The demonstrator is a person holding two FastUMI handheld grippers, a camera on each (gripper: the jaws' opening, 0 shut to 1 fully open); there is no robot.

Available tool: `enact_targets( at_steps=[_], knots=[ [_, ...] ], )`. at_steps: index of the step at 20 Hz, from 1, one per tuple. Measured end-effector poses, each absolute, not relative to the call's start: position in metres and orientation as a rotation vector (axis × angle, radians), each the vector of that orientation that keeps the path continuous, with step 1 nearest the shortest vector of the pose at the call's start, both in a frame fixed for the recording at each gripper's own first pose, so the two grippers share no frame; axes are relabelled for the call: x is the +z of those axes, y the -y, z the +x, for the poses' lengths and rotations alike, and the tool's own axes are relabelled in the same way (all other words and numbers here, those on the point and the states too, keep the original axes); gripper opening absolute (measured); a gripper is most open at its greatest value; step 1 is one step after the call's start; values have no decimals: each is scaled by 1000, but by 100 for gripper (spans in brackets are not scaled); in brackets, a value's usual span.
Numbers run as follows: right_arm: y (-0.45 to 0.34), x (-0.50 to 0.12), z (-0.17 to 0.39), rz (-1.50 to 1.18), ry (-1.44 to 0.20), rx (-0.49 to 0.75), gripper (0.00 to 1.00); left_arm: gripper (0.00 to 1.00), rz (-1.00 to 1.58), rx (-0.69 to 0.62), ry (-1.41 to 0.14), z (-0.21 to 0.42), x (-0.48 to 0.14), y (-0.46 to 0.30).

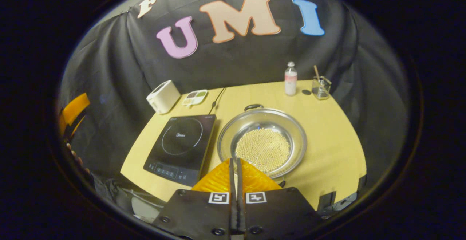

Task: First push the handle of the pot to place it horizontally, then grasp the pot with both hands and set it on the induction cooktop.

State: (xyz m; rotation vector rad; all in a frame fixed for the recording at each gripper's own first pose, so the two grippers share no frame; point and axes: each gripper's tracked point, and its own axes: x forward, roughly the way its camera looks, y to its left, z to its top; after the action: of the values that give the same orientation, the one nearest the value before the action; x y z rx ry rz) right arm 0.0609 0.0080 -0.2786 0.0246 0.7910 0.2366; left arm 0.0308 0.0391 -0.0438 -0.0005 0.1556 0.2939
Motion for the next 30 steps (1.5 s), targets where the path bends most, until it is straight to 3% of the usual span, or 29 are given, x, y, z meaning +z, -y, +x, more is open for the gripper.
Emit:
enact_targets(
  at_steps=[2, 6, 7, 10, 16, 17, 30],
  knots=[
    [-7, -299, 63, 24, -851, 280, 3, 96, 11, 330, -178, 31, -45, -34],
    [-10, -341, 59, 37, -955, 356, 0, 87, 53, 417, -212, 28, -43, -32],
    [-12, -350, 57, 28, -974, 383, 0, 92, 60, 442, -221, 25, -43, -34],
    [-13, -374, 49, -35, -1017, 465, 0, 92, 83, 509, -257, 18, -47, -33],
    [-13, -398, 53, -96, -1049, 562, 0, 87, 115, 565, -302, 5, -46, -13],
    [-12, -401, 53, -99, -1053, 569, 0, 91, 116, 567, -309, 4, -47, -11],
    [34, -418, 59, -65, -1106, 515, 3, 91, 140, 540, -337, 17, -53, 14]
  ],
)
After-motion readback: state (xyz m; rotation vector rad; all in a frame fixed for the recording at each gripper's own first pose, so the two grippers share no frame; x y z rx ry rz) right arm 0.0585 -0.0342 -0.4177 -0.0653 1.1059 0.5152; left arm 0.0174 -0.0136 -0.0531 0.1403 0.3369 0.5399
